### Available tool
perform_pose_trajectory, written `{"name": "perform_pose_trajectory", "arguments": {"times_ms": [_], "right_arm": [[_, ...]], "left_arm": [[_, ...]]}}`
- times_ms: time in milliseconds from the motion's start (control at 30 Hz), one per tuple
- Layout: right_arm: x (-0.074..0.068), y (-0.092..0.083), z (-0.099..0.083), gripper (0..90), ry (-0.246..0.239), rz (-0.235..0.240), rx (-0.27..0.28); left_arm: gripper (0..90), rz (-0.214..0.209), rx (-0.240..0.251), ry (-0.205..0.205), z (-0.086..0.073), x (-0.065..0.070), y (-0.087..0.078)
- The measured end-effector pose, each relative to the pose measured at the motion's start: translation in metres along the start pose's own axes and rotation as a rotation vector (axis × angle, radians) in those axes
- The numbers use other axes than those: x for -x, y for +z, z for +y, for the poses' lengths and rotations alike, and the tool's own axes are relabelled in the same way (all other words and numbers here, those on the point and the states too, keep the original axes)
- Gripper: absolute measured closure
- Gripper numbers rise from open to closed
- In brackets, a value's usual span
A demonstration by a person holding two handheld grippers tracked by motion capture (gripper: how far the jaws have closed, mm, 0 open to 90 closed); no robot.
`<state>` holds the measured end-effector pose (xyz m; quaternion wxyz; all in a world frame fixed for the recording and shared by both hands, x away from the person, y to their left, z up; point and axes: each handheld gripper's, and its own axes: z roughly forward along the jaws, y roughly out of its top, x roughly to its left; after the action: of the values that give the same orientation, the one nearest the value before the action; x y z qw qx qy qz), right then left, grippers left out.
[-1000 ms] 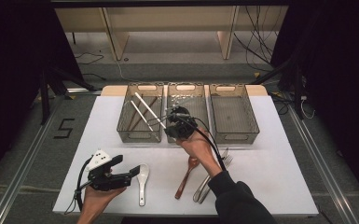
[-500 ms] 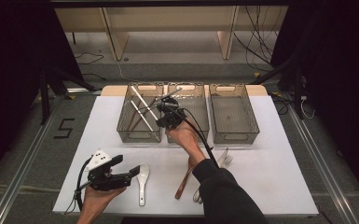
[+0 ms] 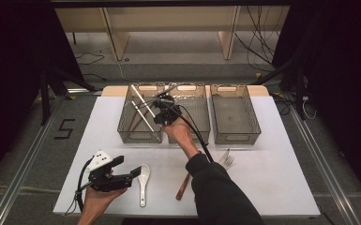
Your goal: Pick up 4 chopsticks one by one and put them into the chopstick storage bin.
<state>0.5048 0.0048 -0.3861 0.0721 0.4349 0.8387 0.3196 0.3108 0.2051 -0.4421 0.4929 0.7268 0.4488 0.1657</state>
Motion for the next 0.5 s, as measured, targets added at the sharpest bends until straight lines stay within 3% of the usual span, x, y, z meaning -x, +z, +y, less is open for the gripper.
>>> {"name": "perform_pose_trajectory", "arguments": {"times_ms": [500], "right_arm": [[-0.001,0.012,0.009,86.5,0.023,-0.015,-0.012]], "left_arm": [[17.6,-0.003,0.003,-0.002,0.000,0.000,0.000]]}}
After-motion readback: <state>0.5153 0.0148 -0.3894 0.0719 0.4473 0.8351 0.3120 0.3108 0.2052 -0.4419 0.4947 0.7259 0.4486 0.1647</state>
